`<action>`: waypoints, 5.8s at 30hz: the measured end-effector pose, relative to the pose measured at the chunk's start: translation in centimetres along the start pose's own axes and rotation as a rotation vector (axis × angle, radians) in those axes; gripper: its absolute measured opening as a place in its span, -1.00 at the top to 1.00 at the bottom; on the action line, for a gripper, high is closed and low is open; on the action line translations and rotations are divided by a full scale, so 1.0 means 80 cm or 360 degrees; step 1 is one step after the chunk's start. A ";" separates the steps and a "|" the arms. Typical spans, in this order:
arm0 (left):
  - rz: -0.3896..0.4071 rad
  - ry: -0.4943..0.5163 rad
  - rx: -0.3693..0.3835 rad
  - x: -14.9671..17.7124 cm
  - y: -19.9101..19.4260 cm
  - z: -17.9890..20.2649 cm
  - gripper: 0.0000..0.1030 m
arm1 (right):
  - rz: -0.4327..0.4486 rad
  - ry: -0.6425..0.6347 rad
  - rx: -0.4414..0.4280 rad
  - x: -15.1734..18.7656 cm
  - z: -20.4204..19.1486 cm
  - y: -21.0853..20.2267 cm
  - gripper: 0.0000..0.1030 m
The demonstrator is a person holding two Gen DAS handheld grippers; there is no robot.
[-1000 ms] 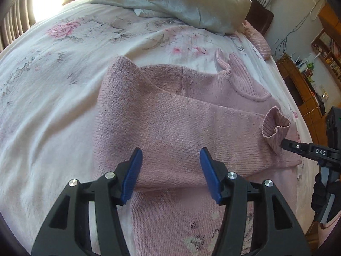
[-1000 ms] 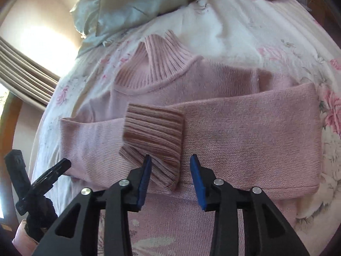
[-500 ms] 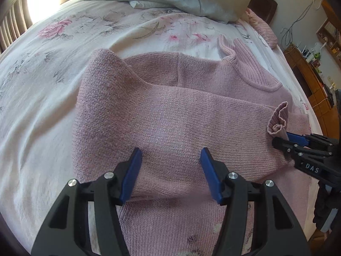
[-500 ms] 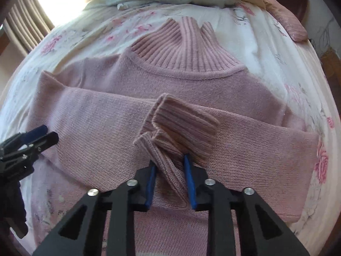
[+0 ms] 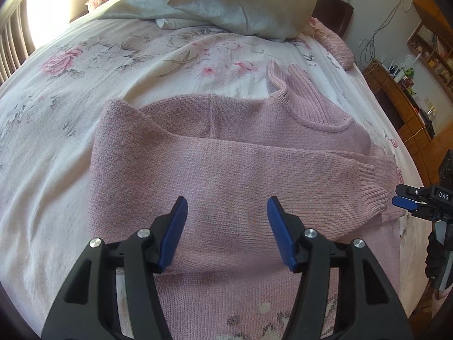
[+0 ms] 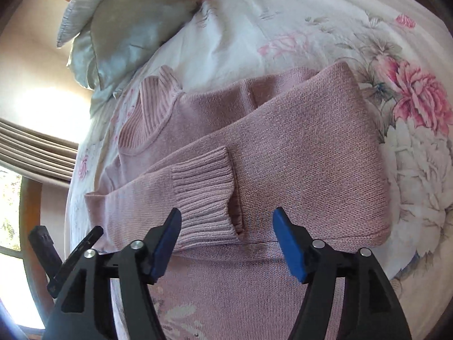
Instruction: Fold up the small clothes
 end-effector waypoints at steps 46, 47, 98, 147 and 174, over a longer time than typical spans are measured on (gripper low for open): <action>0.0093 0.0361 0.0674 -0.188 0.022 0.114 0.86 | 0.0121 -0.0772 -0.0245 -0.156 -0.172 0.003 0.78; 0.0130 0.0418 0.0674 -0.173 0.007 0.118 0.86 | 0.0145 -0.0814 -0.0267 -0.140 -0.174 -0.009 0.78; -0.0314 0.0166 0.0130 0.241 -0.096 -0.008 -0.06 | -0.0051 -0.0502 0.0103 0.260 -0.035 -0.051 -0.08; -0.0272 -0.0413 0.0571 0.335 -0.153 -0.050 0.84 | -0.0010 0.0061 -0.0650 0.371 0.080 -0.120 0.77; -0.0190 -0.0593 0.0441 0.198 -0.095 -0.128 0.08 | 0.0021 0.0152 -0.0372 0.200 0.106 -0.085 -0.08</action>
Point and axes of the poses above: each gripper's, at about its wrist camera, not at the fingertips, and y roughly the way its jaws point, z to its right, x to its underside, the point moved 6 cm from there along y, roughly the way its jaws point, and after that the axes turned 14 degrees about -z, right-handed, at the moved point
